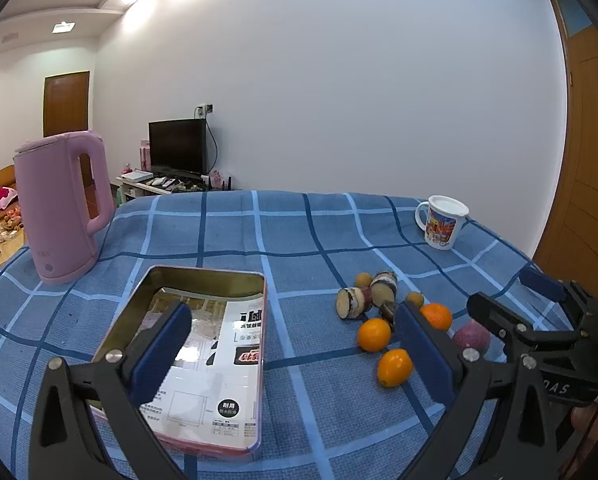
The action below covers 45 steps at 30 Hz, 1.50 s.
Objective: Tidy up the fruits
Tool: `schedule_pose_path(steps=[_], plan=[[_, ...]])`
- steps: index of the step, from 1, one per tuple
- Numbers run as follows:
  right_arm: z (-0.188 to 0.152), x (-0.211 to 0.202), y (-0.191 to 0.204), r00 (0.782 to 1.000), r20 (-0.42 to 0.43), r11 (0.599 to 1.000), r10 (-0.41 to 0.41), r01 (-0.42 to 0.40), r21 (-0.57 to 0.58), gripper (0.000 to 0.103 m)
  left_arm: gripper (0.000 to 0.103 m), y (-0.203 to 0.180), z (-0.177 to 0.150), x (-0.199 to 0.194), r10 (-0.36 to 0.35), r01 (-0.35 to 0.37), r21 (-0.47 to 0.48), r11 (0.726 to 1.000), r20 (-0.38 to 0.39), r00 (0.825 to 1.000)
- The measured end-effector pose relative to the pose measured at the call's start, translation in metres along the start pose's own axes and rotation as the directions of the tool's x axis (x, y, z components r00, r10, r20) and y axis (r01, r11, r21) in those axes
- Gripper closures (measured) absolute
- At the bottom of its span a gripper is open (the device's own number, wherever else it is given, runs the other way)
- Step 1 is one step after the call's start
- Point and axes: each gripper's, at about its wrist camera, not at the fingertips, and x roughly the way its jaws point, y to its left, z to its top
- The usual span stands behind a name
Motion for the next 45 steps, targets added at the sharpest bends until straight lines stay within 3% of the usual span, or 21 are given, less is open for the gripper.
schedule_pose_path(steps=[45], plan=[[-0.005,0.0068,-0.0006,1.0,-0.028,1.0,0.013,-0.013,0.016,0.001,0.0,0.0002,-0.0043,-0.0008,0.011,-0.011,0.012,1.0,0.005,1.0]])
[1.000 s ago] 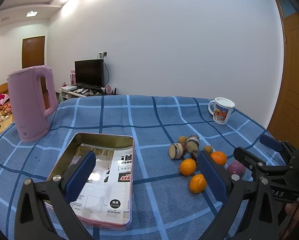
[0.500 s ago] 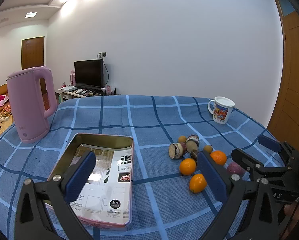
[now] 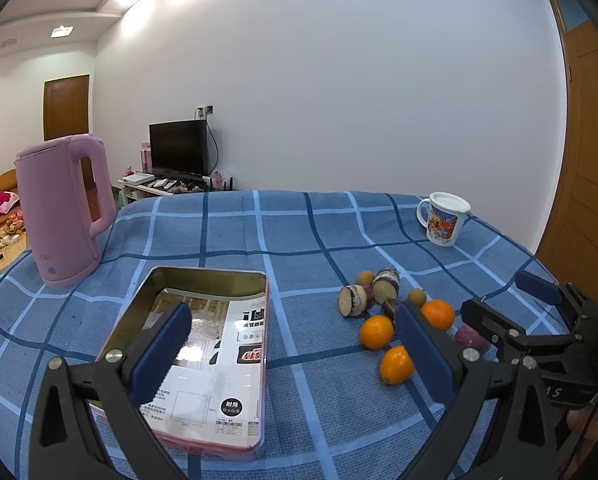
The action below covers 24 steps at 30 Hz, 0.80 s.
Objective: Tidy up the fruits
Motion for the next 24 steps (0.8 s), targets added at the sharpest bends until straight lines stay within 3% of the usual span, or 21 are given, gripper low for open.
schedule_pose_path(steps=[24], plan=[[-0.005,0.006,-0.013,1.0,-0.026,1.0,-0.004,0.004,0.023,0.001,0.0,-0.014,-0.006,0.01,-0.005,0.006,0.027,1.0,-0.035,0.999]])
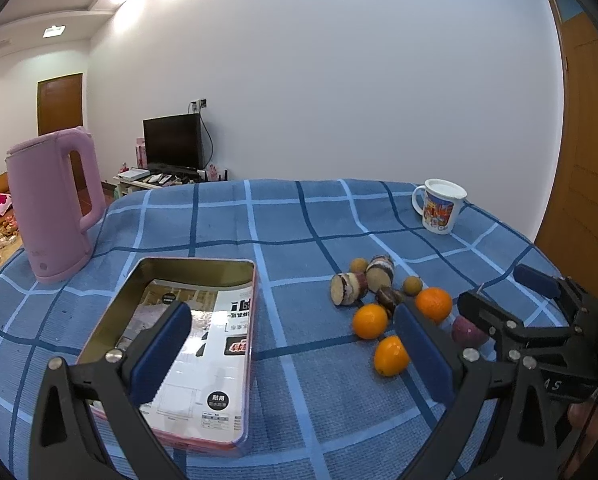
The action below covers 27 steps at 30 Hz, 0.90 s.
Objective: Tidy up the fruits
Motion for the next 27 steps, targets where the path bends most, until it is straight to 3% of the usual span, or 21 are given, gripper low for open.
schedule_pose_path(steps=[10,16,17,21,23,27], plan=[[-0.009,0.008,-0.013,1.0,-0.025,1.0,-0.018,0.018,0.021,0.001,0.0,-0.012,-0.007,0.017,-0.018,0.018,0.018,1.0,-0.04,0.999],[-0.022,0.016,-0.033,0.996,-0.057,0.996,-0.066,0.068,0.049,0.001,0.001,-0.03,-0.015,0.036,-0.09,0.093,0.037,0.995,-0.09,0.992],[-0.024,0.018,-0.038,0.995,-0.068,0.995,-0.077,0.081,0.058,0.001,0.004,-0.034,-0.016,0.039,-0.101,0.105,0.044,0.993,-0.097,0.99],[-0.032,0.025,-0.054,0.99,-0.106,0.992,-0.095,0.104,0.078,0.004,0.033,-0.055,-0.021,0.06,-0.149,0.167,0.089,0.982,-0.176,0.973],[-0.034,0.029,-0.057,0.987,-0.129,0.992,-0.093,0.103,0.072,0.017,0.034,-0.062,-0.023,0.068,-0.157,0.179,0.095,0.979,-0.199,0.967],[-0.037,0.035,-0.064,0.986,-0.161,0.994,-0.038,0.054,0.096,0.021,0.034,-0.07,-0.029,0.08,-0.168,0.198,0.108,0.974,-0.238,0.957]])
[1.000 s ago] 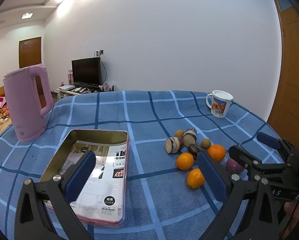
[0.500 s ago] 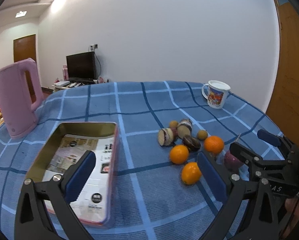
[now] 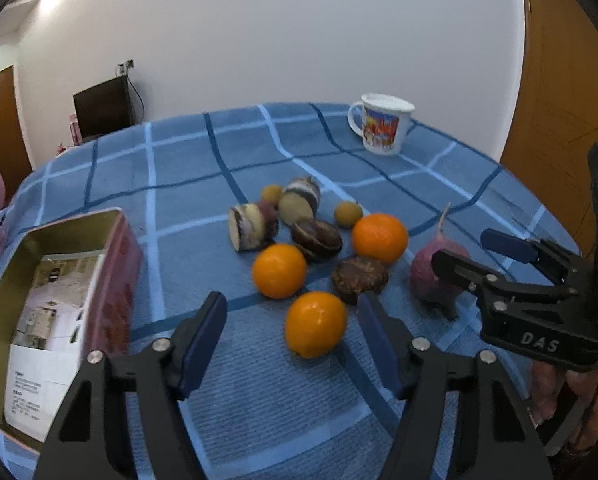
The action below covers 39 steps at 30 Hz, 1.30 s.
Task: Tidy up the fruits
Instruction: 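Grasp an orange with the left gripper while the right gripper grasps the purple radish, then lift the orange with the left gripper while the right gripper carries the radish toward the tin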
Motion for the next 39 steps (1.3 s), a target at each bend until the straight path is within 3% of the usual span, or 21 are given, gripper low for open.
schedule_pose_path(steps=[3,8,10,15,26,39], plan=[[-0.002,0.004,0.006,1.0,-0.014,0.999,0.021,-0.021,-0.027,0.022,0.034,-0.003,0.0,0.011,-0.016,0.016,0.007,1.0,-0.033,0.999],[-0.006,0.011,0.012,0.996,-0.05,0.996,0.073,-0.075,-0.045,0.022,0.055,-0.002,-0.001,0.025,-0.046,0.047,0.0,0.999,-0.098,0.994],[-0.007,0.011,0.015,0.995,-0.052,0.995,0.083,-0.086,-0.052,0.027,0.065,-0.004,-0.002,0.029,-0.062,0.063,0.005,0.998,-0.12,0.991],[-0.01,0.015,0.022,0.985,-0.074,0.985,0.158,-0.163,-0.061,0.049,0.064,-0.008,-0.003,0.026,-0.065,0.066,0.014,0.998,-0.11,0.992],[-0.011,0.004,0.02,0.986,-0.011,0.985,0.165,-0.166,-0.054,0.049,0.065,-0.005,-0.005,0.01,-0.049,0.05,0.024,0.998,-0.027,0.998],[-0.006,-0.018,0.04,0.979,0.087,0.978,0.185,-0.175,-0.109,0.049,0.065,0.007,-0.006,-0.022,0.049,-0.052,0.02,0.998,0.129,0.99]])
